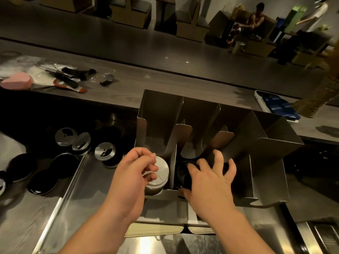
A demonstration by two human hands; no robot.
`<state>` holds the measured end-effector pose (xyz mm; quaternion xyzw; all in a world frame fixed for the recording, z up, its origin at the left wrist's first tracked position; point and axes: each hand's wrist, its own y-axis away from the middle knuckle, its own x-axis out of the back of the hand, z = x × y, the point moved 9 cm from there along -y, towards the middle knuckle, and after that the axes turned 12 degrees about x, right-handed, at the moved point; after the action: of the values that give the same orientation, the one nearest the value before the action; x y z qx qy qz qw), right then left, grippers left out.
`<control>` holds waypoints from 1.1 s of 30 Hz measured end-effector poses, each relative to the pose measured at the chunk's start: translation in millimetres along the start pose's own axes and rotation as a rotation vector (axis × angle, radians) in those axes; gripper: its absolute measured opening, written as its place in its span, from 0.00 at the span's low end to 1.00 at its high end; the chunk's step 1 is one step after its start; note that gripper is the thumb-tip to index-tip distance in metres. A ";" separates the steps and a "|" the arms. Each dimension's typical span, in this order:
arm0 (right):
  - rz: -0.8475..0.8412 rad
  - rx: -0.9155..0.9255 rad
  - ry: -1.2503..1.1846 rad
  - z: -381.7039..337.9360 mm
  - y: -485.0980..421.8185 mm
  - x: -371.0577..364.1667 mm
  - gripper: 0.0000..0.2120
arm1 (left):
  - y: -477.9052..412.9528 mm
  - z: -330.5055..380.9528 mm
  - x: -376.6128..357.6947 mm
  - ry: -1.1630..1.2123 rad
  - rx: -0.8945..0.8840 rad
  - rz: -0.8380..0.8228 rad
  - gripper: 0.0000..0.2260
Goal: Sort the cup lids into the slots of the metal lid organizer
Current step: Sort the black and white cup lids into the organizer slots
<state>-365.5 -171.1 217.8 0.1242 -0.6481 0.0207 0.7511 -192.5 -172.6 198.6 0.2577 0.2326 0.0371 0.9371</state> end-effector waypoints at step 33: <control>0.216 0.617 -0.824 -162.2 -45.6 43.9 0.03 | -278.8 -61.1 190.9 -1.980 0.071 0.102 0.43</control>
<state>-192.6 -186.3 232.6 0.2699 -0.8626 0.2376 0.3559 -64.6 -348.9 -66.8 0.2099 -0.6657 -0.1615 0.6976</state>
